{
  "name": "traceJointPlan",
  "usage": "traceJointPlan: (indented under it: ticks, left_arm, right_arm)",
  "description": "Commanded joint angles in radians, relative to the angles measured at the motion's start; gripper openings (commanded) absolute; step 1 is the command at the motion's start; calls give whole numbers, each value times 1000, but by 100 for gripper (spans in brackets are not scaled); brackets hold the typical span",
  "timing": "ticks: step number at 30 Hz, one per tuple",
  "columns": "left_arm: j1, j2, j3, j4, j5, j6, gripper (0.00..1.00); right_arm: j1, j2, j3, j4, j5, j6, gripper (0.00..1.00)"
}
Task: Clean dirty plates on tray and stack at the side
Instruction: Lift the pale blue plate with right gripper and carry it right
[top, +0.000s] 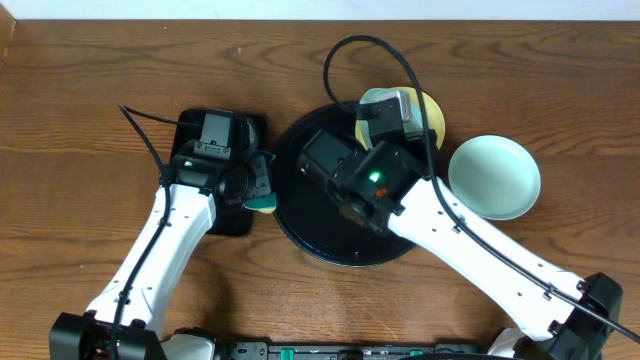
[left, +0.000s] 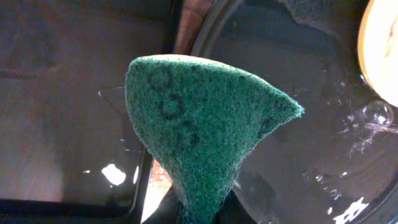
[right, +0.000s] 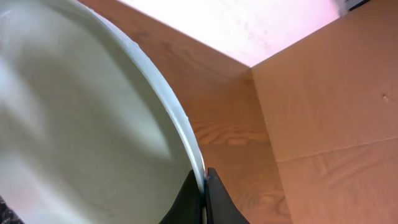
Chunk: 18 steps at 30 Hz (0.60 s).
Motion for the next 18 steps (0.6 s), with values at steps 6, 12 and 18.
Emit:
traceJointPlan:
  ticks: [6,12,18]
  left_arm:
    - [5,-3,9,6,21,-5,7]
    - [5,-3,9,6,31,-5,8]
    - [5,-3,9,6,31,-5,8]
  right_arm:
    - [-4,-9,18,-11,45,143,1]
    - [-139,-9,19,20,-236,88,1]
    - [-364,-9,19,135,-692,-186,1]
